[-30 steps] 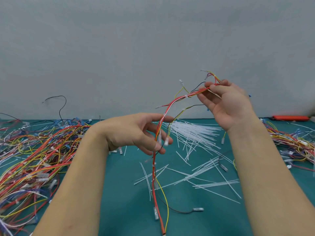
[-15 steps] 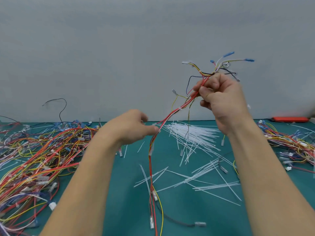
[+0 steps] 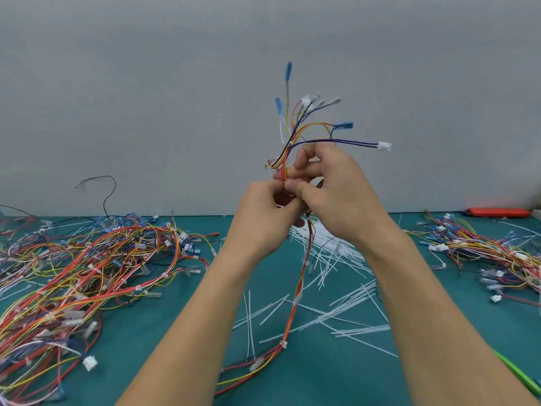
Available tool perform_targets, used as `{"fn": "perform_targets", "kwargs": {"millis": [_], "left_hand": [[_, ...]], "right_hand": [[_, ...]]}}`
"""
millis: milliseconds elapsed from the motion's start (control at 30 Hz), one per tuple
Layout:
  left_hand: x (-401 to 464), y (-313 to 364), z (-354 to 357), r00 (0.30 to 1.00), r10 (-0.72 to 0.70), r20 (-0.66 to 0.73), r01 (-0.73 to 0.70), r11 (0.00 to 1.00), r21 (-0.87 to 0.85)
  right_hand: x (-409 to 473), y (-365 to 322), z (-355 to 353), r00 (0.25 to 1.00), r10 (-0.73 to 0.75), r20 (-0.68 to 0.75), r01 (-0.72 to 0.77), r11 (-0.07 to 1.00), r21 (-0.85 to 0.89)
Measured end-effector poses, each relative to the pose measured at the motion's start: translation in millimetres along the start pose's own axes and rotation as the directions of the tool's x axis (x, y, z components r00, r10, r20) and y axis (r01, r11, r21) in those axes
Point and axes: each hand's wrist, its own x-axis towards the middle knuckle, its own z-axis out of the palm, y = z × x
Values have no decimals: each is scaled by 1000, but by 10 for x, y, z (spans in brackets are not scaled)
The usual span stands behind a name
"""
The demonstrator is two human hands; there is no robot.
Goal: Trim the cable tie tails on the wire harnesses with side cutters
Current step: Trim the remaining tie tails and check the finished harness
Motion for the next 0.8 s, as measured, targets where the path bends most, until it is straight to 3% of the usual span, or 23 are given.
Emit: {"fn": "perform_targets", "kwargs": {"millis": [133,333,500,633,800], "left_hand": [[7,-23,-6,999,-3,-51,0,998,-64],[48,-75,-26,992,19,-128,3,986,169],[3,-66,10,989,54,-135,-6,942,334],[6,-67,2,987,30,-155,16,958,286],[29,-29,-80,987,0,-162,17,994,107]], "right_hand": [[9,-6,2,998,69,-9,-68,991,119],[-9,15,-68,974,205,-97,-156,916,371],[-37,40,-108,976,212,58,-206,792,574],[-40,65,-132,975,199,99,-215,737,641],[-29,116,-199,975,210,74,-211,764,609]]}}
